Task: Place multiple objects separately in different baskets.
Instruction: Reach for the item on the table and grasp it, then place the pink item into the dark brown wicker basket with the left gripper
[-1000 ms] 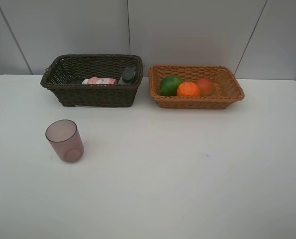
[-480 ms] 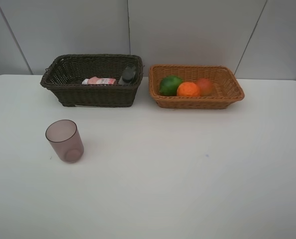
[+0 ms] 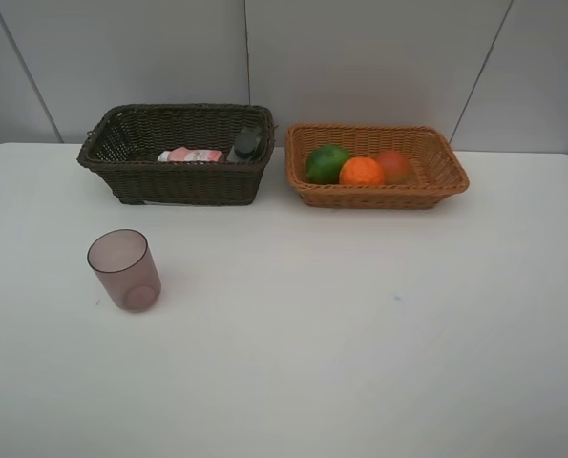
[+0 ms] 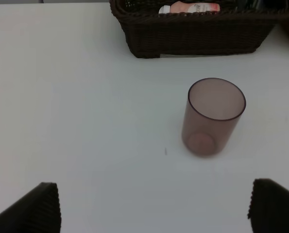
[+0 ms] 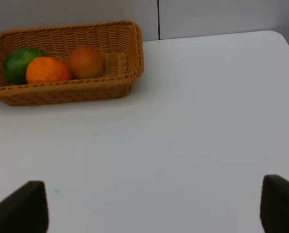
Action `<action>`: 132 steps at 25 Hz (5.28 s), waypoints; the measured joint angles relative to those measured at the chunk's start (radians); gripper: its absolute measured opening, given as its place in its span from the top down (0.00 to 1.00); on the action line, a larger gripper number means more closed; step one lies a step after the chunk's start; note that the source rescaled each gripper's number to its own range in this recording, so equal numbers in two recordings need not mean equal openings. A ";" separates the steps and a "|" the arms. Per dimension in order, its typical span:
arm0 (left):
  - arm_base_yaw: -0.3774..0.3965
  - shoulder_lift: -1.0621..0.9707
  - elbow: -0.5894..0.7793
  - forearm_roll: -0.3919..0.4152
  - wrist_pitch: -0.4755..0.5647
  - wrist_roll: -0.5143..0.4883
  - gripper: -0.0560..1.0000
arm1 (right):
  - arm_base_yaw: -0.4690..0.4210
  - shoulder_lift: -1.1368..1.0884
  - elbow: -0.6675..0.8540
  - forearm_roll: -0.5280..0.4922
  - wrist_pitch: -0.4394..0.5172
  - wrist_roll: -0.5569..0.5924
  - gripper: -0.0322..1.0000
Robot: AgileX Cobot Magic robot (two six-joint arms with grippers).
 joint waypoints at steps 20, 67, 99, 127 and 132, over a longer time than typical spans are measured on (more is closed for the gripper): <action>0.000 0.668 -0.142 -0.006 -0.144 0.010 0.00 | 0.000 0.000 0.000 0.000 0.000 0.000 0.07; -0.219 1.799 -0.405 0.018 -0.509 0.185 0.00 | 0.000 0.000 0.000 0.000 0.000 -0.003 0.07; -0.219 1.867 -0.405 0.011 -0.561 0.129 0.94 | 0.000 0.000 0.000 0.000 0.000 -0.003 0.07; -0.219 1.790 -0.971 0.320 -0.400 -0.329 0.94 | 0.000 0.000 0.000 0.000 0.000 -0.003 0.07; -0.219 1.851 -0.974 0.320 -0.536 -0.335 0.94 | 0.000 0.000 0.000 0.000 0.000 -0.003 0.07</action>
